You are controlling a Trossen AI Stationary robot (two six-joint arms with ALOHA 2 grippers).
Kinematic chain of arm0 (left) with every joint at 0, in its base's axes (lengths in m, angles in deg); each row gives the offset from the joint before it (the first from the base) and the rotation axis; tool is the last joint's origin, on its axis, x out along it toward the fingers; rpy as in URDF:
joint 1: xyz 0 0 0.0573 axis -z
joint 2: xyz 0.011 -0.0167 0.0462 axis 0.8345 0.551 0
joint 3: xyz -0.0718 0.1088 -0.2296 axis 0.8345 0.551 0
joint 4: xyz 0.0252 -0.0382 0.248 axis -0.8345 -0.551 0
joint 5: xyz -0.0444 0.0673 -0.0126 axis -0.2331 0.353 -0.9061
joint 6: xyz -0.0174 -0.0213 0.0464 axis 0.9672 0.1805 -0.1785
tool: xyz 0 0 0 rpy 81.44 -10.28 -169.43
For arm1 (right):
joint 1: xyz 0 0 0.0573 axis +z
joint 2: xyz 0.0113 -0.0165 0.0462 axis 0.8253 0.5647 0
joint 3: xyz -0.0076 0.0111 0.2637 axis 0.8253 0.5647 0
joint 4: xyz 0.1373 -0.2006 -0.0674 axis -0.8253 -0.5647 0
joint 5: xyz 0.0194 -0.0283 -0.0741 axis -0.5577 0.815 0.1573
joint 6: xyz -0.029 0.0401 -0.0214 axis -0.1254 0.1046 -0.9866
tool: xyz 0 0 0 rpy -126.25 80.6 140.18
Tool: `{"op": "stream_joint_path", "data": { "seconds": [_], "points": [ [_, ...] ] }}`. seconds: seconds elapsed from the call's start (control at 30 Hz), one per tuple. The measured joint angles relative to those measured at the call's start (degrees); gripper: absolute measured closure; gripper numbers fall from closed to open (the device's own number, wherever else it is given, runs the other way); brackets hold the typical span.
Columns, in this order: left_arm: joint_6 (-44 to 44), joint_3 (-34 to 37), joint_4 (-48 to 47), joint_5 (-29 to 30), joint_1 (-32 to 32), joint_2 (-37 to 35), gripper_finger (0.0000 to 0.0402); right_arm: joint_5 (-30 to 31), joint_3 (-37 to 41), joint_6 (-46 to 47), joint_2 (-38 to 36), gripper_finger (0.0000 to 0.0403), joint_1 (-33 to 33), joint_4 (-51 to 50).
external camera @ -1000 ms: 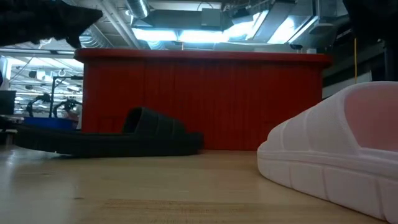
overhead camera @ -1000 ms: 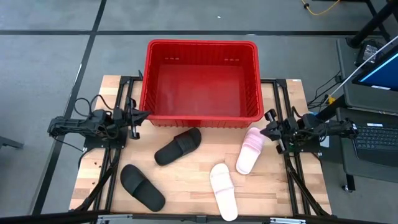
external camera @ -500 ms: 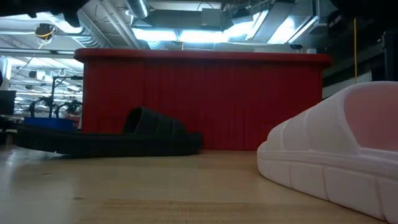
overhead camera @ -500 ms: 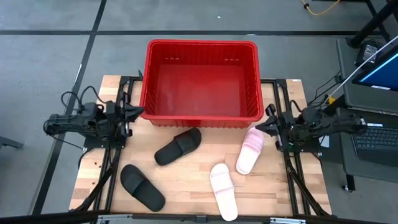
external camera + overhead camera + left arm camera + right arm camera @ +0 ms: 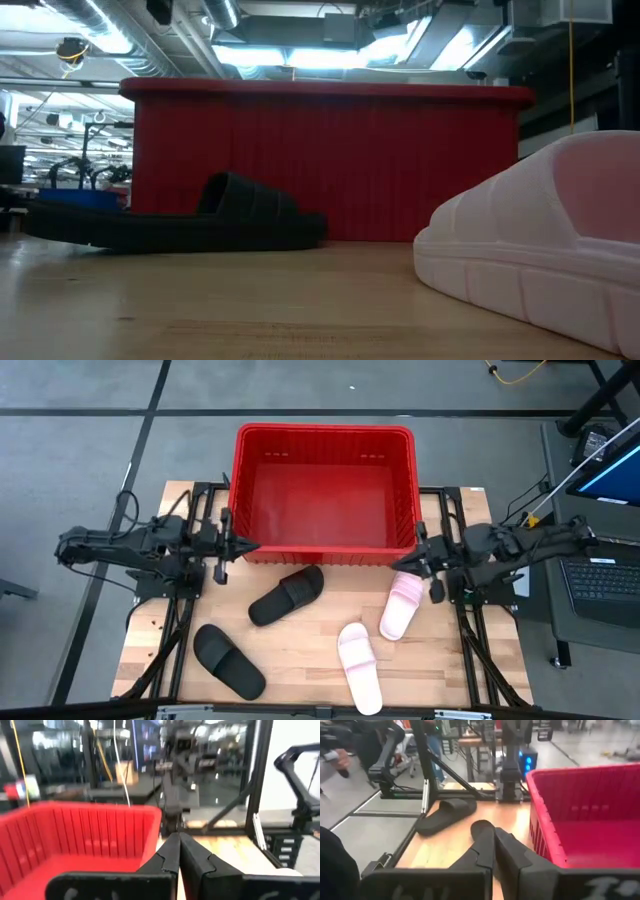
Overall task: Pick and place slides into bin
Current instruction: Put the bottom pink slide into the red bin
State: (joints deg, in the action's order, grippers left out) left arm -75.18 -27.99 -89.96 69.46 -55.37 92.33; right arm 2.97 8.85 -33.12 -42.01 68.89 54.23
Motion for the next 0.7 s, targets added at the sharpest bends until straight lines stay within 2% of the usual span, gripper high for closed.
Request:
{"op": "stream_joint_path", "data": {
  "seconds": [0.1,0.2,0.3,0.4,0.7],
  "points": [
    [5.5,-4.3,-4.5,0.4,0.0,2.5,0.0401,0.1,-3.4,1.8,3.2,0.0385,1.3,-0.6],
    [6.0,-8.7,-9.3,0.6,0.0,4.0,0.0399,-0.1,-5.8,-0.4,4.9,0.0386,2.4,-0.6],
    [1.4,-10.7,-13.9,0.6,0.0,4.4,0.0400,-0.1,-6.7,-7.9,5.5,0.0385,2.7,-0.2],
    [-4.9,-10.8,-14.4,0.6,-0.2,4.0,0.0400,0.0,-6.7,-11.3,6.4,0.0385,2.7,1.6],
    [-6.6,-10.8,-14.2,0.6,-0.2,4.0,0.0391,-0.1,-6.7,-4.0,9.6,0.0385,2.7,6.5]
  ]
}}
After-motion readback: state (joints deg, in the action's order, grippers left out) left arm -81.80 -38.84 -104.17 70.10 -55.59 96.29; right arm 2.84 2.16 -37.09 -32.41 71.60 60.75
